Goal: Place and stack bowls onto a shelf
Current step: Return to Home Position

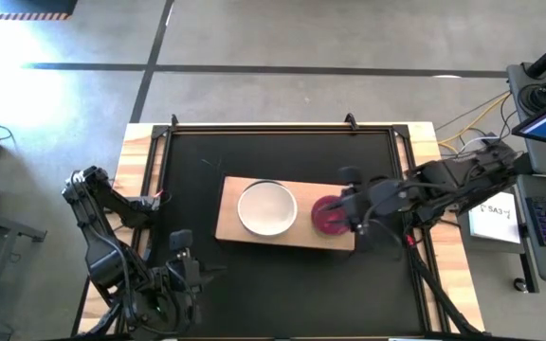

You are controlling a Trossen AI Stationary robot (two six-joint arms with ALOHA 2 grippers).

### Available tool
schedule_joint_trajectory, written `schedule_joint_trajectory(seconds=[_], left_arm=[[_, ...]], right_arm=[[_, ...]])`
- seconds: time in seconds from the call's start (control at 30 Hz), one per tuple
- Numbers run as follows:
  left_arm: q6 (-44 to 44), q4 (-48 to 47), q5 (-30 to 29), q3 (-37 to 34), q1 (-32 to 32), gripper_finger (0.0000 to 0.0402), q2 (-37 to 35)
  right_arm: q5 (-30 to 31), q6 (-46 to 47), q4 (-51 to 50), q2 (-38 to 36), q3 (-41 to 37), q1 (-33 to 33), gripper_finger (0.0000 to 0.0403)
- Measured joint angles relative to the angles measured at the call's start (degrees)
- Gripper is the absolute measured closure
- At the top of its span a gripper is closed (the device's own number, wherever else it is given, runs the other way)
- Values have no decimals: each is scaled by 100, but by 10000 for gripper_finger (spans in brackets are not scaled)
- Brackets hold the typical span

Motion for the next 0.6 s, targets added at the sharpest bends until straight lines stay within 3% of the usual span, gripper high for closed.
schedule_joint_trajectory(seconds=[0.6], left_arm=[[-38, 2, -80, 0, 4, 402, -48]], right_arm=[[44, -896, 4575, -2935, -4053, 0, 280]])
